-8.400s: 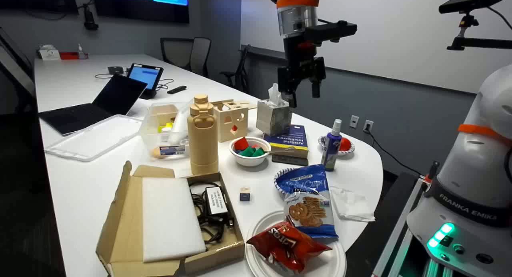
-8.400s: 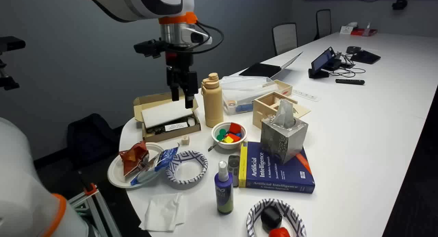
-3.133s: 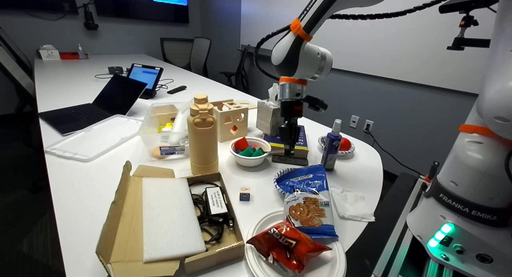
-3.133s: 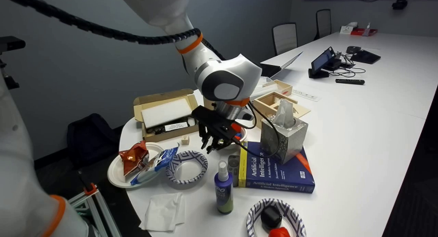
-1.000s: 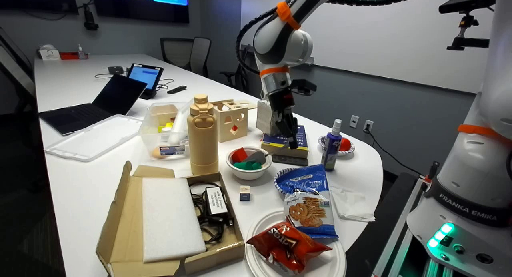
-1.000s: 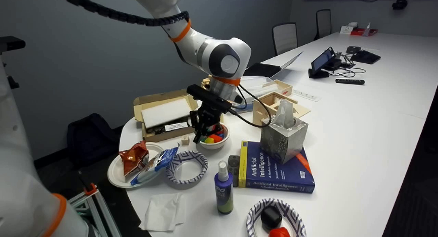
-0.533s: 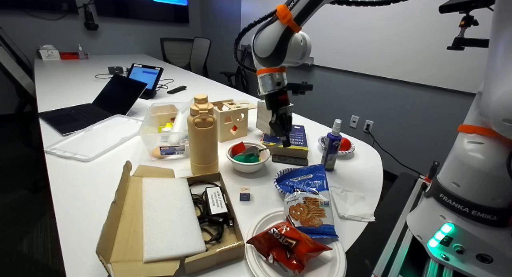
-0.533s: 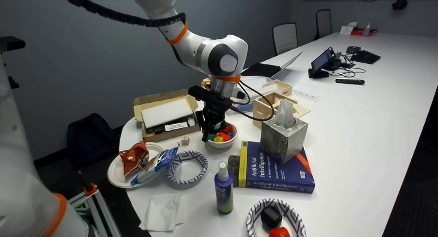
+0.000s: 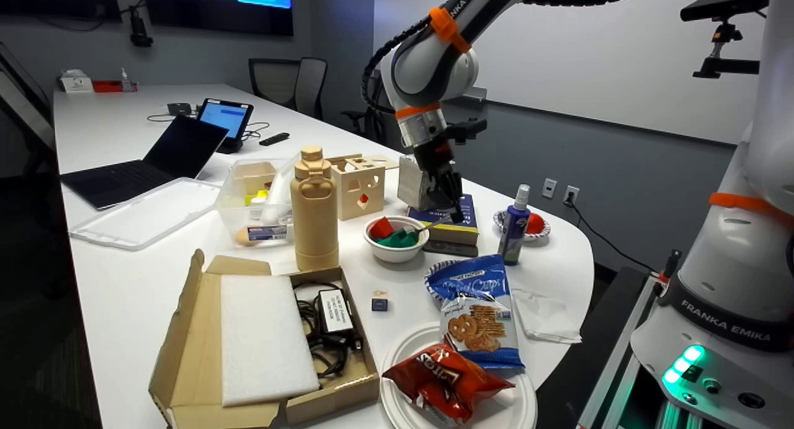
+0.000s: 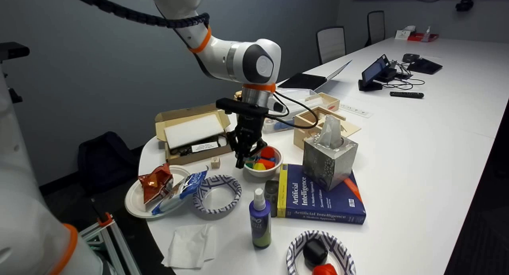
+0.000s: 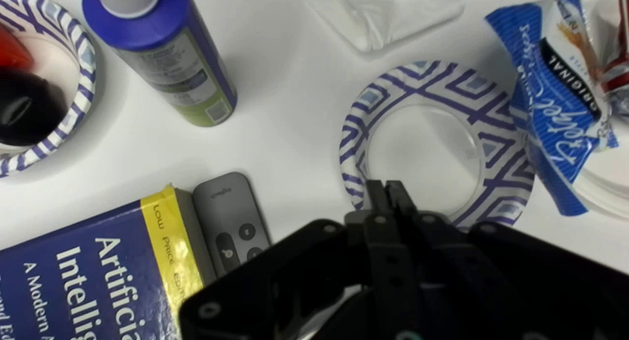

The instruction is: Use the cake spatula to stir the blocks in the white bowl.

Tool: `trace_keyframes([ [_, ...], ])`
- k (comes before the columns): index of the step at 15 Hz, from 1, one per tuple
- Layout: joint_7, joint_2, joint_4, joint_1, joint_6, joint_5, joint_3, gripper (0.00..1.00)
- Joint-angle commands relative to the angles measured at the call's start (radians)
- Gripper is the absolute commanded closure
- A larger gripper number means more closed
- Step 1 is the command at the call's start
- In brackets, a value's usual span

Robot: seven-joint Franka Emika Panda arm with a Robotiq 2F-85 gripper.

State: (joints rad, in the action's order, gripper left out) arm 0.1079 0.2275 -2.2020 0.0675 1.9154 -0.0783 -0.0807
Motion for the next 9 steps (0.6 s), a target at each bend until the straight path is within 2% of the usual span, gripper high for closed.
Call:
trace_keyframes([
  [1, 0.09, 0.019, 0.044, -0.006, -0.141, 0.05, -0.016, 0.99],
  [4, 0.136, 0.028, 0.05, -0.01, -0.166, 0.101, -0.022, 0.99],
  [9, 0.172, 0.034, 0.044, -0.02, -0.097, 0.226, -0.025, 0.99],
])
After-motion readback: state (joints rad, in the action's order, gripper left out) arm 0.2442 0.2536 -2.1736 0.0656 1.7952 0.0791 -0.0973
